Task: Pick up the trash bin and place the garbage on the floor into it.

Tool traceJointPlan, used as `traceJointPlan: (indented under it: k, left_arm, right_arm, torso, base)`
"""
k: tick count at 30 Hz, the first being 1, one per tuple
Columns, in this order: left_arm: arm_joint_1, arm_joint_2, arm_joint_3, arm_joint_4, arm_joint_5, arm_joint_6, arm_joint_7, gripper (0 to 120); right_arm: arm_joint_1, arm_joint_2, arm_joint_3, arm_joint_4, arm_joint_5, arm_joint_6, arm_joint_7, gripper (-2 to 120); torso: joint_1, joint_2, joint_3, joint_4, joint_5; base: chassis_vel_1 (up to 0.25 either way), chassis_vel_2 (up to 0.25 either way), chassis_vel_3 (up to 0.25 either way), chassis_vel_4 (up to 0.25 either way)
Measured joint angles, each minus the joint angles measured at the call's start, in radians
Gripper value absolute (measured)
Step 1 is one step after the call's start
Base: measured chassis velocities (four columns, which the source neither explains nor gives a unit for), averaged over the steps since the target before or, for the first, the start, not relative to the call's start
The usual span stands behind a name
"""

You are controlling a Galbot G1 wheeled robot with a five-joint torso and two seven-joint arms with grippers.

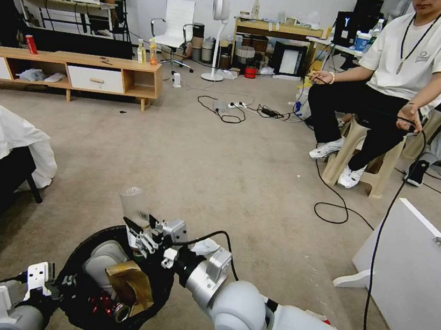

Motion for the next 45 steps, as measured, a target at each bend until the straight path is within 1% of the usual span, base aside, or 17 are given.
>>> traceJointPlan:
  k: [4,8,10,14,17,30,34,36,41,45]
  left_arm:
    - [-0.003,0.0,0.0,0.005,0.0,0.0,0.0,2]
    - [-0.005,-0.001,0.001,0.008,0.0,0.0,0.0,2]
    - [-0.007,-0.002,0.001,0.012,0.0,0.0,0.0,2]
    - [-0.008,-0.002,0.001,0.014,0.0,0.0,0.0,2]
    - [-0.009,-0.004,0.002,0.017,0.0,-0.001,0.0,2]
    - [-0.014,-0.009,0.008,0.024,0.001,-0.001,0.001,2]
    - [-0.015,-0.011,0.01,0.024,0.002,-0.001,0.002,2]
    - [-0.016,-0.012,0.01,0.024,0.002,-0.001,0.002,2]
    - [-0.017,-0.011,0.009,0.025,0.002,-0.001,0.002,2]
    - [-0.018,-0.01,0.009,0.027,0.002,-0.001,0.002,2]
  right_arm:
    - [-0.007,0.008,-0.01,-0.026,-0.045,0.032,-0.012,27]
    - [-0.015,0.014,-0.015,-0.038,-0.067,0.044,-0.018,27]
    - [-0.03,0.025,-0.022,-0.059,-0.105,0.061,-0.028,27]
    - [-0.042,0.033,-0.031,-0.079,-0.129,0.074,-0.031,27]
    - [-0.056,0.047,-0.041,-0.115,-0.171,0.097,-0.037,27]
    - [-0.056,0.065,-0.041,-0.143,-0.175,0.103,-0.039,27]
    - [-0.056,0.094,-0.042,-0.172,-0.181,0.111,-0.04,27]
    - [-0.056,0.12,-0.05,-0.194,-0.184,0.115,-0.038,27]
    - [-0.056,0.15,-0.069,-0.222,-0.185,0.118,-0.033,27]
    - [-0.055,0.16,-0.084,-0.229,-0.182,0.118,-0.028,27]
  torso:
    - [0.0,0.0,0.0,0.0,0.0]
    - [0.0,0.0,0.0,0.0,0.0]
    - [0.0,0.0,0.0,0.0,0.0001]
    - [0.0,0.0,0.0,0.0,0.0]
    - [0.0,0.0,0.0,0.0,0.0001]
    - [0.0,0.0,0.0,-0.0001,0.0]
    - [0.0,0.0,0.0,-0.0001,0.0]
    - [0.0,0.0,0.0,0.0,0.0]
    - [0.0,0.0,0.0,0.0,0.0]
    - [0.0,0.0,0.0,0.0,0.0]
  base:
    - [0.0,0.0,0.0,0.0]
    - [0.0,0.0,0.0,0.0]
    - [0.0,0.0,0.0,0.0]
    - [0.0,0.0,0.0,0.0]
    - [0.0,0.0,0.0,0.0]
    - [0.0,0.0,0.0,0.0]
    - [0.0,0.0,0.0,0.0]
    - [0.0,0.0,0.0,0.0]
    - [0.0,0.0,0.0,0.0]
    - [0.0,0.0,0.0,0.0]
